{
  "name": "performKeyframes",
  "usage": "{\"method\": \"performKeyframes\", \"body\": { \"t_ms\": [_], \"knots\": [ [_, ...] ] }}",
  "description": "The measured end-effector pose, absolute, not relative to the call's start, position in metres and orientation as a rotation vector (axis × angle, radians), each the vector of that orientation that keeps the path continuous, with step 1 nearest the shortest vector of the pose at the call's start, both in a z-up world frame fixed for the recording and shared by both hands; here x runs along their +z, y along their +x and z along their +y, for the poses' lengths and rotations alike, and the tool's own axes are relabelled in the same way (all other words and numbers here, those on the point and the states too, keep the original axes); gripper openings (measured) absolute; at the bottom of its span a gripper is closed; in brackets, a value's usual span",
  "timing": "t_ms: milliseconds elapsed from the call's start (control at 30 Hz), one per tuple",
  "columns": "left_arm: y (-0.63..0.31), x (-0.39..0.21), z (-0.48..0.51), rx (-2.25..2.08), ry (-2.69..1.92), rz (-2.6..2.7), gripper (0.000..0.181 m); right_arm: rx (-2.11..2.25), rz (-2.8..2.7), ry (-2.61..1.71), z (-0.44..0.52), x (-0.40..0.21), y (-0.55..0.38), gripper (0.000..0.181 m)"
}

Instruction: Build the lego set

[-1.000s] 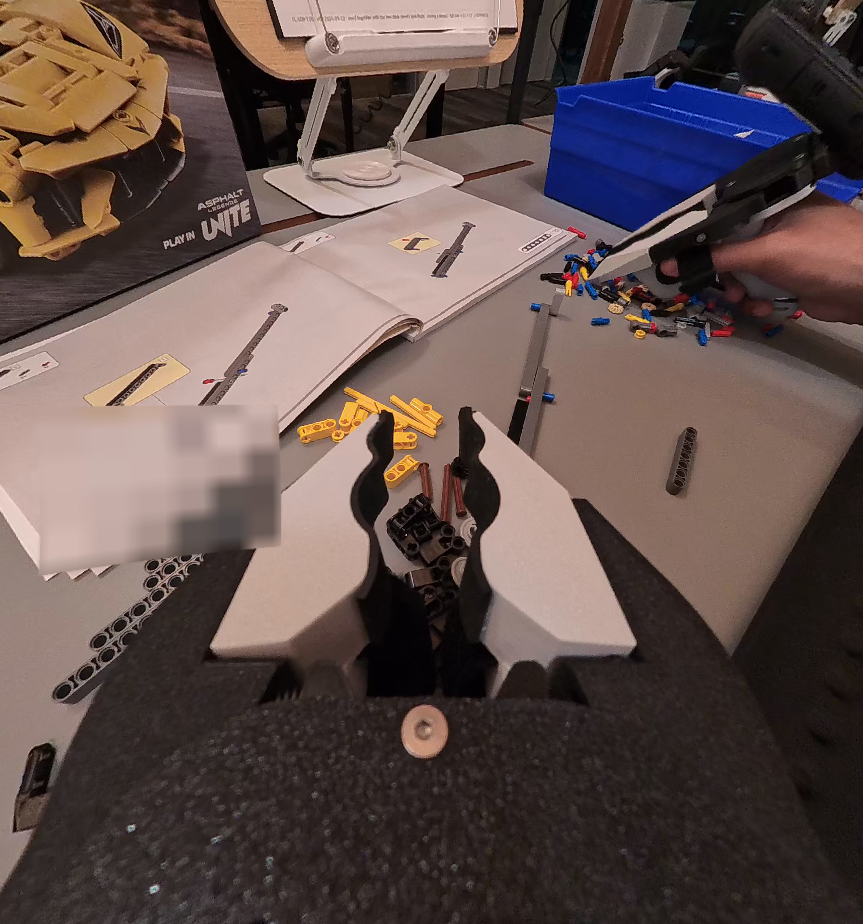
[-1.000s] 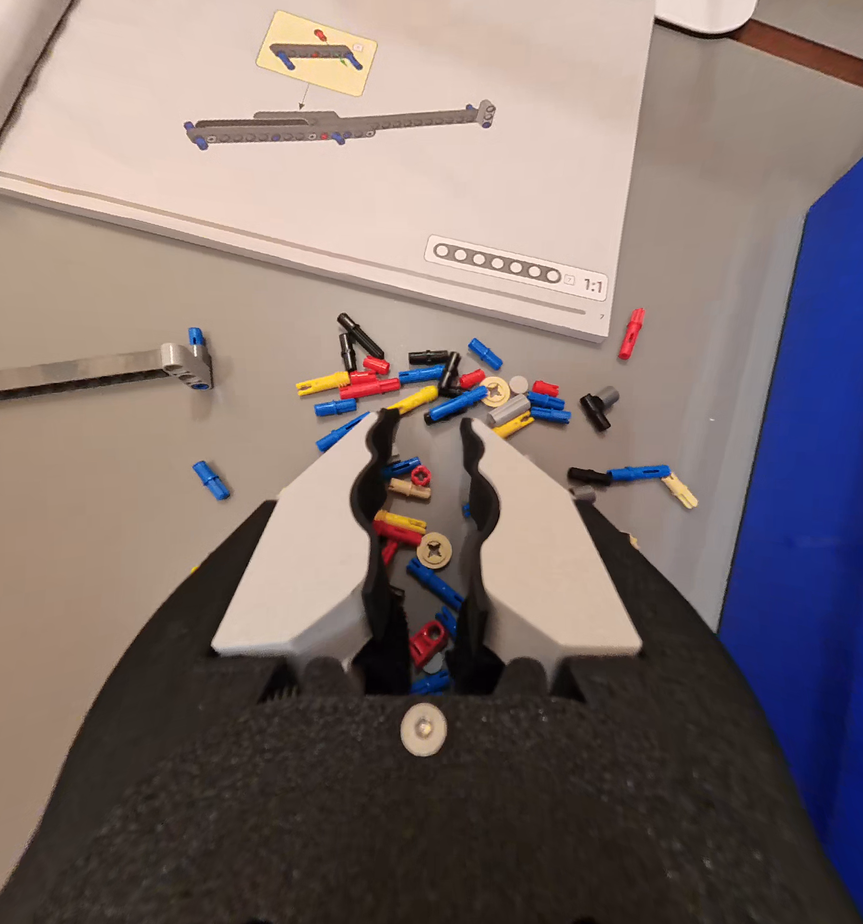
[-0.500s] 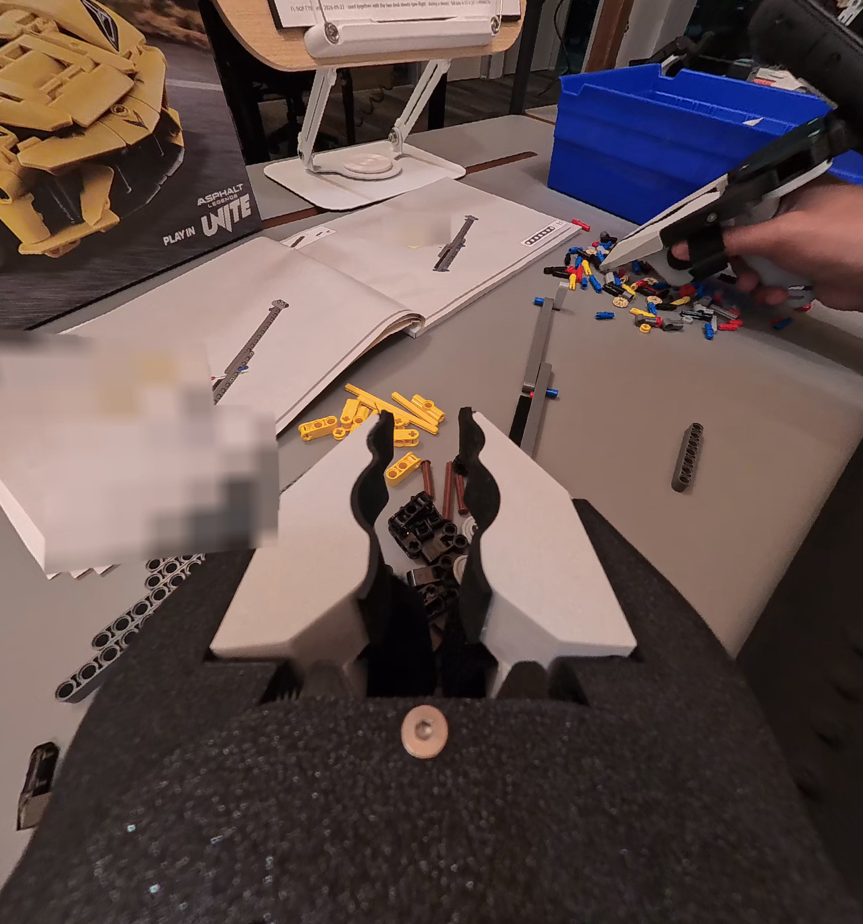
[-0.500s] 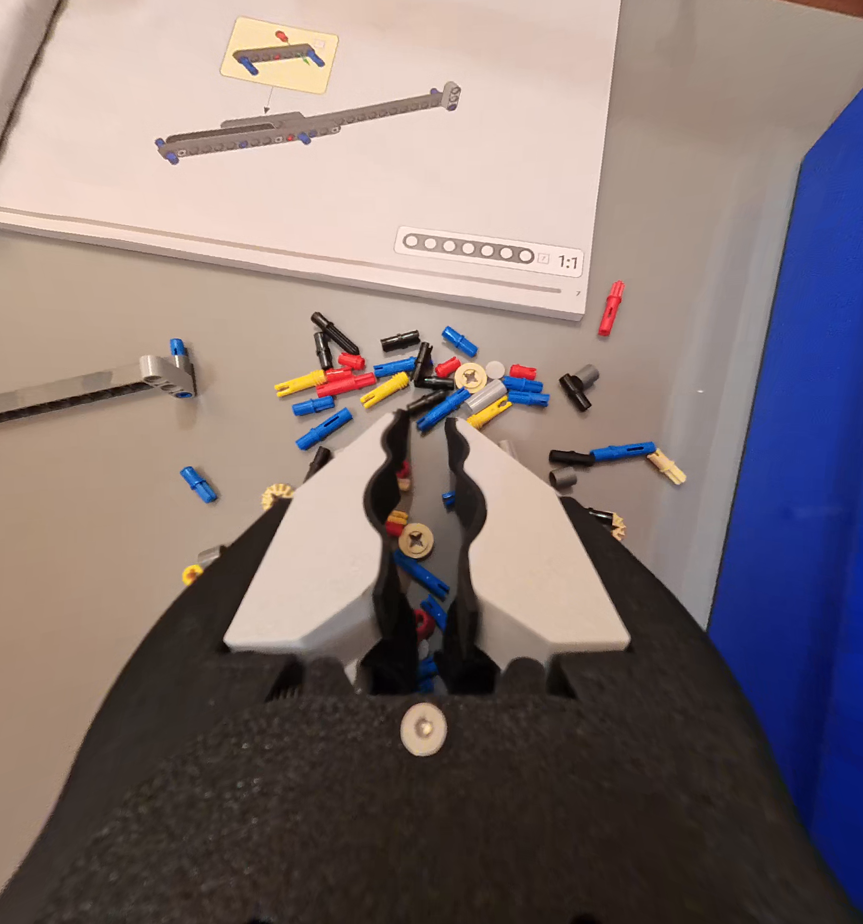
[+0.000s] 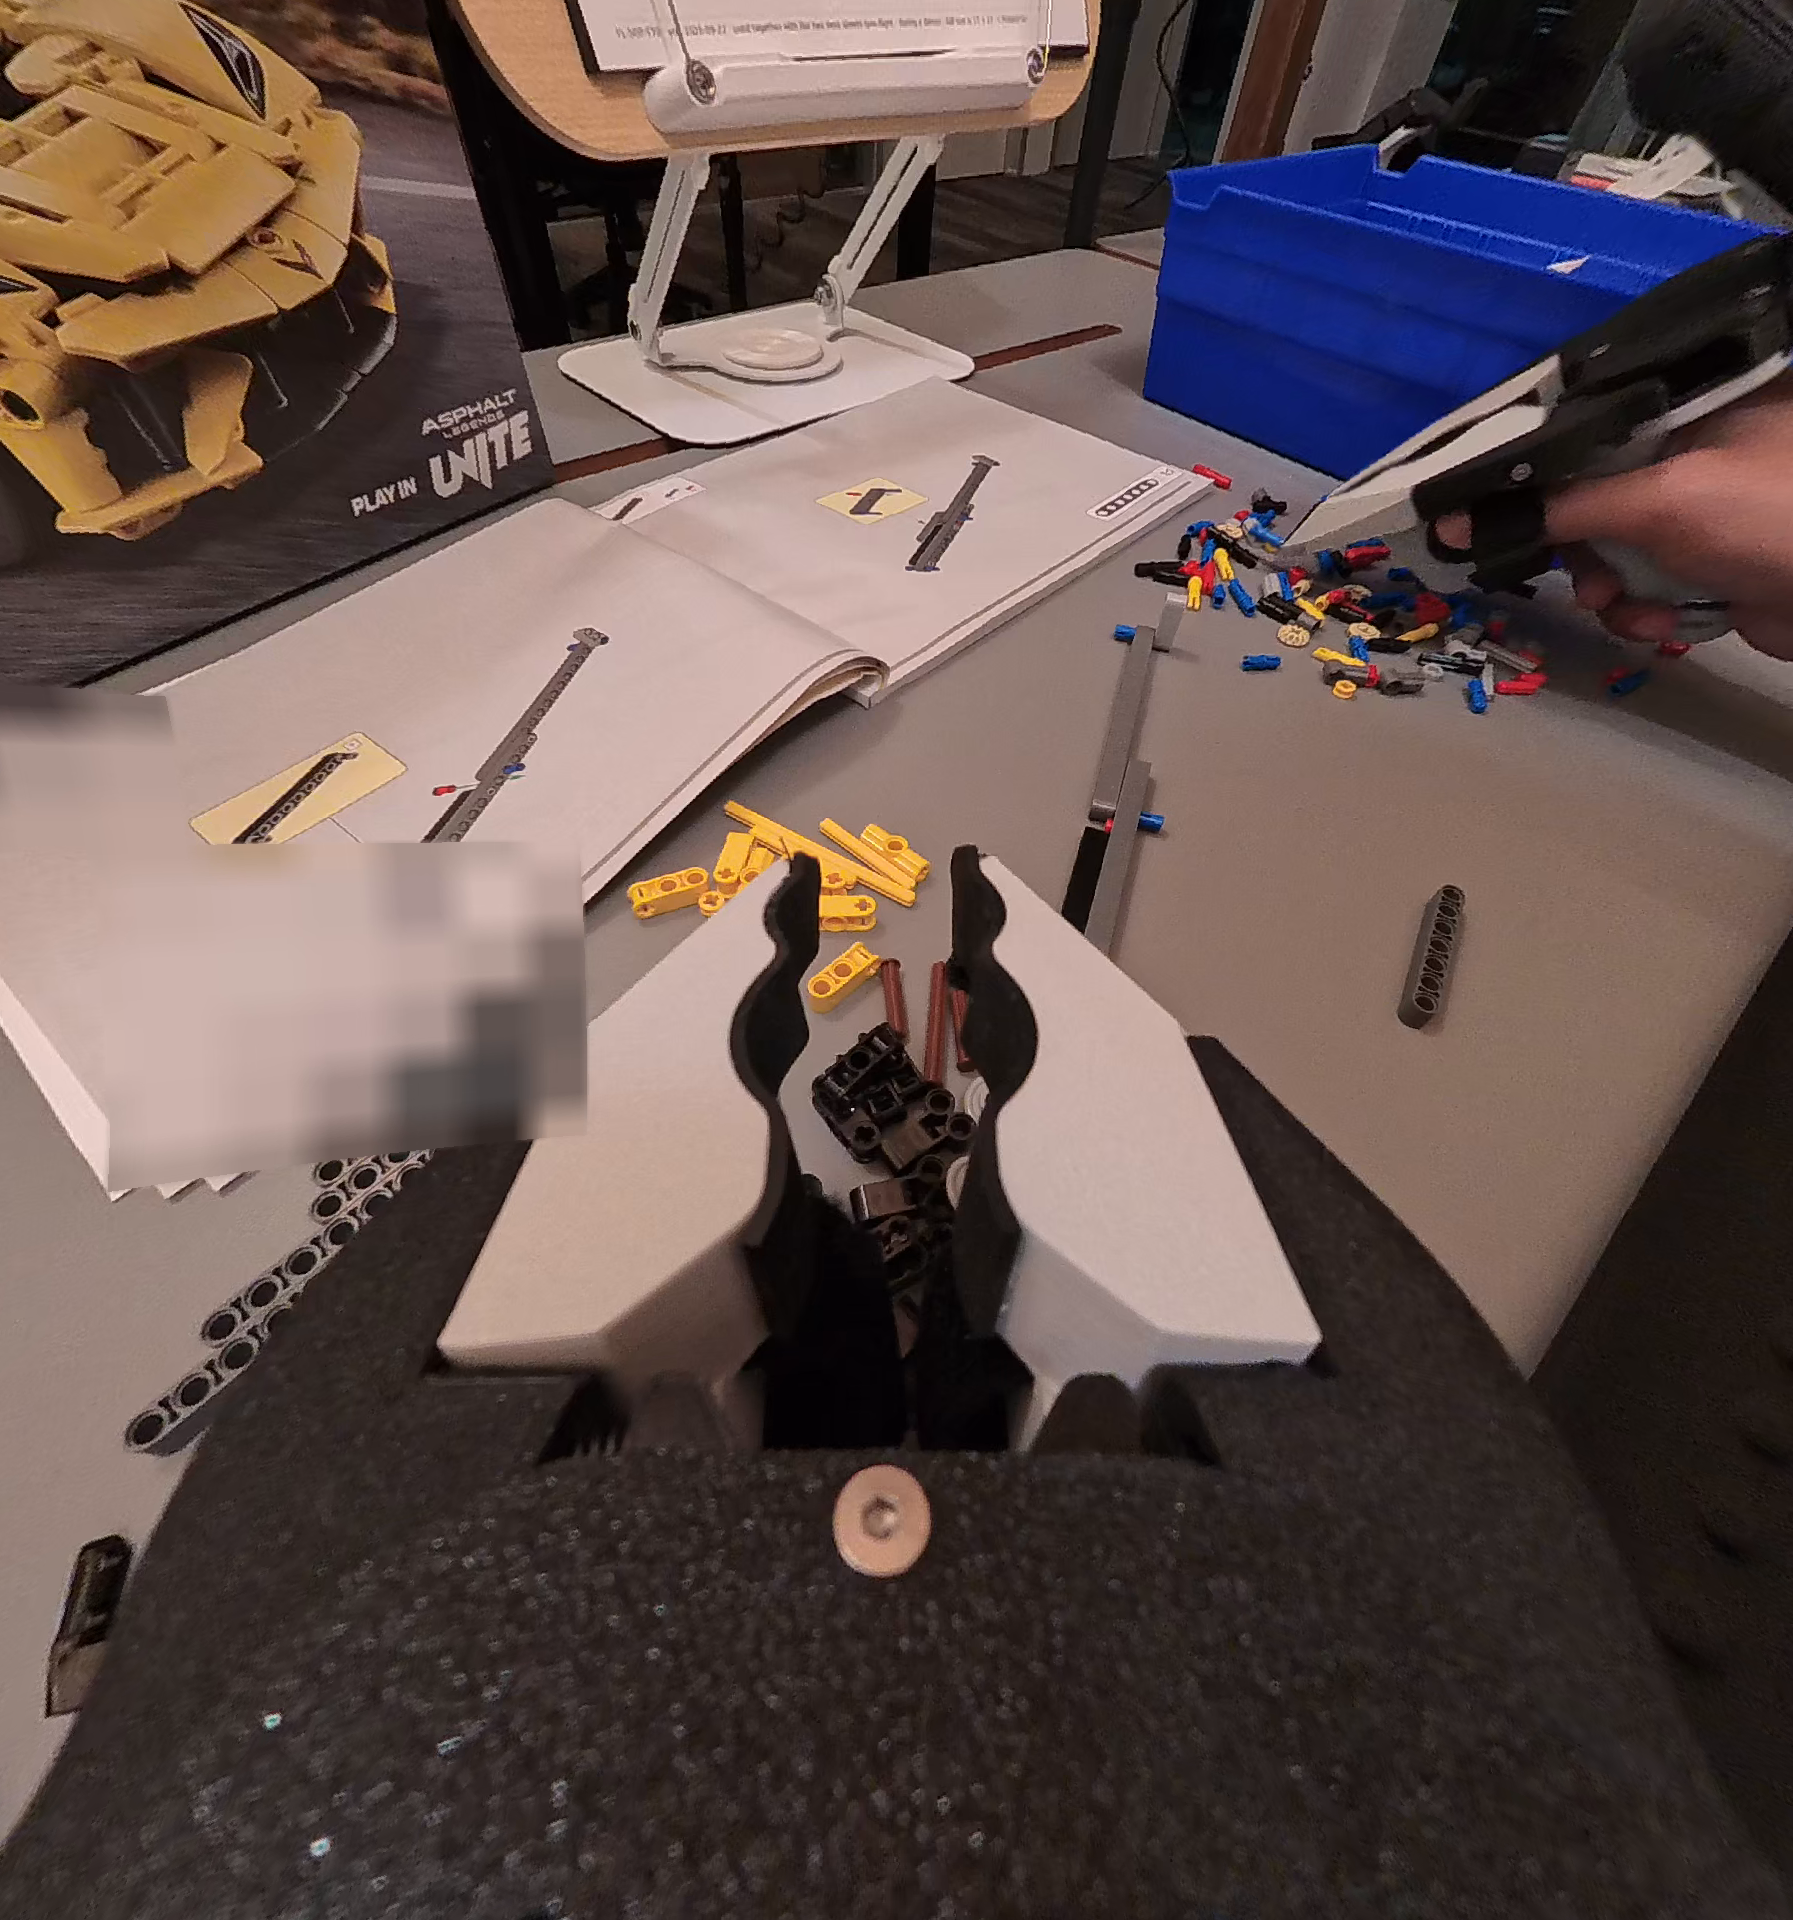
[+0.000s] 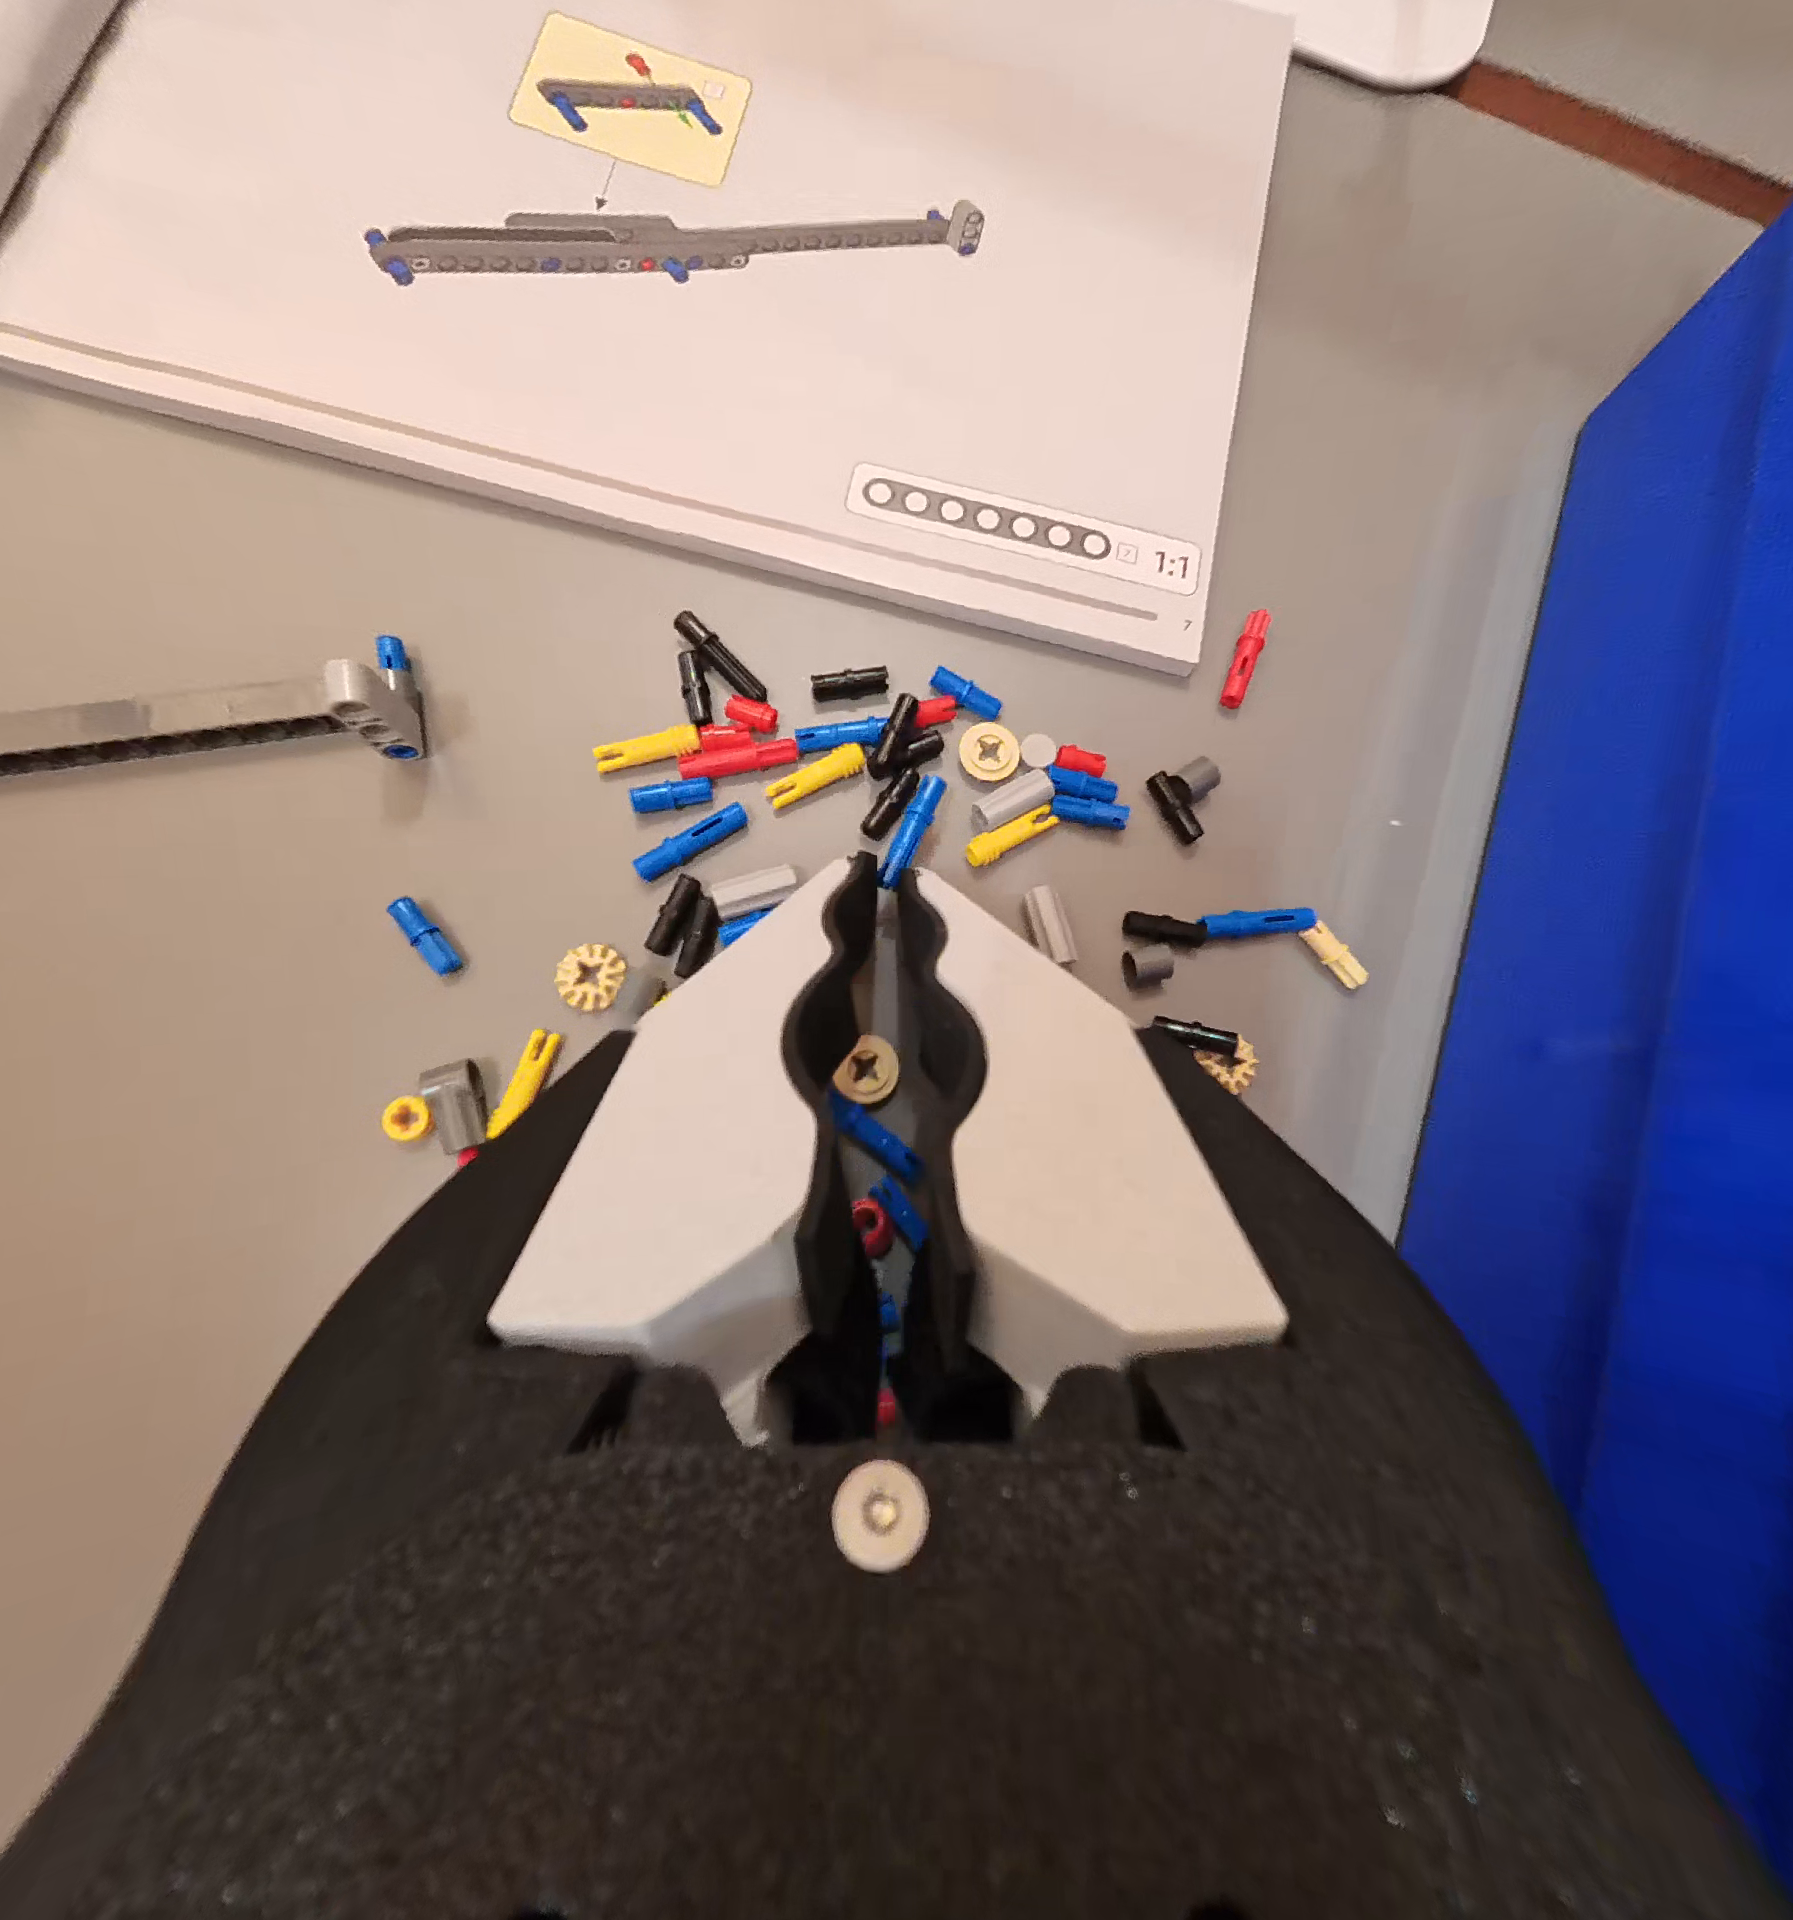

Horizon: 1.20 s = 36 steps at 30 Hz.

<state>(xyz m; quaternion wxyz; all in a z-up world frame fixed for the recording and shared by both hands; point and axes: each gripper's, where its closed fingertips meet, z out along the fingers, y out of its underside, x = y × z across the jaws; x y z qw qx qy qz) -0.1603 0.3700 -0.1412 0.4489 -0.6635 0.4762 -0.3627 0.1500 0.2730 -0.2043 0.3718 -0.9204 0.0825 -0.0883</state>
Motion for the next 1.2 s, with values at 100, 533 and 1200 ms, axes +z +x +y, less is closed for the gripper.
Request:
{"method": "performKeyframes", "body": {
  "t_ms": [100,533,1200],
  "knots": [
    [-0.16,-0.142,0.37,-0.898,-1.643,1.179,0.024,-0.196,0.136,-2.263,0.277,-0.182,0.134,0.003],
    [-0.16,-0.143,0.369,-0.887,-1.644,1.191,0.024,0.235,-0.608,-2.322,0.24,-0.203,-0.049,0.003],
    [-0.158,-0.148,0.366,-0.881,-1.654,1.222,0.024,-0.229,-0.052,-2.276,0.259,-0.183,0.115,0.029]
  ]
}}
